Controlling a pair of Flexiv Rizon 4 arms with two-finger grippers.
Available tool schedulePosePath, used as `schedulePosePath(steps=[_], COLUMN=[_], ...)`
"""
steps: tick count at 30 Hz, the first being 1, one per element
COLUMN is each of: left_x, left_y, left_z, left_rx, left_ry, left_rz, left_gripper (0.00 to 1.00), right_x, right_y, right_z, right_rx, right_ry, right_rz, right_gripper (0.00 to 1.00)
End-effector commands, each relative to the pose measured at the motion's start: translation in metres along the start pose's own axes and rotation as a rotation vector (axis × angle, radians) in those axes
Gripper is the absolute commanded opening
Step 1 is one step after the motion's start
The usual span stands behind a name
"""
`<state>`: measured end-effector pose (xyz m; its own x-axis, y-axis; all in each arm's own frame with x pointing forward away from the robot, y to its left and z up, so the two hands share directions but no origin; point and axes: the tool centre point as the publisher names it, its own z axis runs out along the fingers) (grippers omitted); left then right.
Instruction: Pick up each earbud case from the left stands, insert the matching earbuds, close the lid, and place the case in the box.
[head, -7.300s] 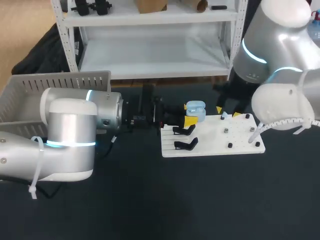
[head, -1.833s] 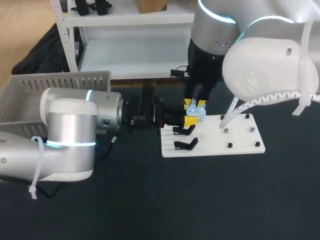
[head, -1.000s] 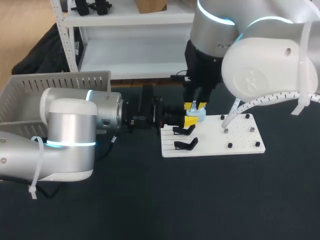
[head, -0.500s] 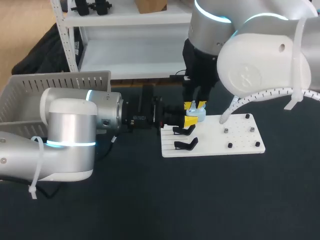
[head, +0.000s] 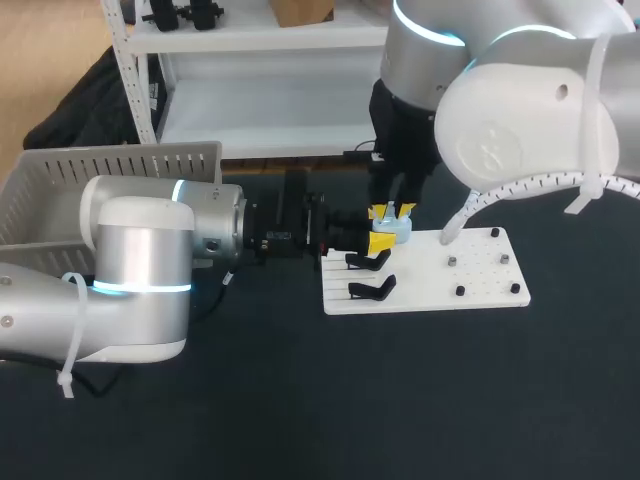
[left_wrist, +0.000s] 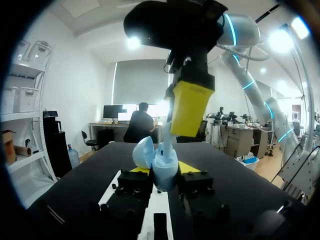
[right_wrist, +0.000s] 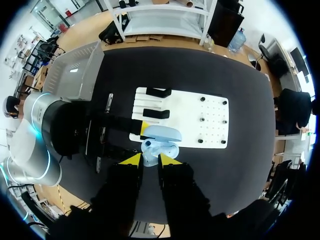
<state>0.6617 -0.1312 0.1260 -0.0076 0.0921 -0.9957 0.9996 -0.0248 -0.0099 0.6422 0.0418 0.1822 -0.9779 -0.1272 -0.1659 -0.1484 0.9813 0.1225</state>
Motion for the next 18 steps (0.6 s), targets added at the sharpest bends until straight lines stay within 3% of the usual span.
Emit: schedulePosePath(steps=[1,18], left_x=[0.0,0.0], left_y=[-0.0015,-0.0015], left_z=[0.0003,0.0003], left_rx=[-0.006,-0.006], left_ry=[0.0,0.0], left_rz=[0.001,0.001], left_gripper=[0.0,0.0], right_x=[-0.0014,-0.0005], right_y=[0.0009,0.0004], right_z=[0.0004,0.0055], right_rx=[0.0,-0.01], right_ry=[0.004,0.012], right_rz=[0.002,0.01], right_gripper=[0.0,0.0])
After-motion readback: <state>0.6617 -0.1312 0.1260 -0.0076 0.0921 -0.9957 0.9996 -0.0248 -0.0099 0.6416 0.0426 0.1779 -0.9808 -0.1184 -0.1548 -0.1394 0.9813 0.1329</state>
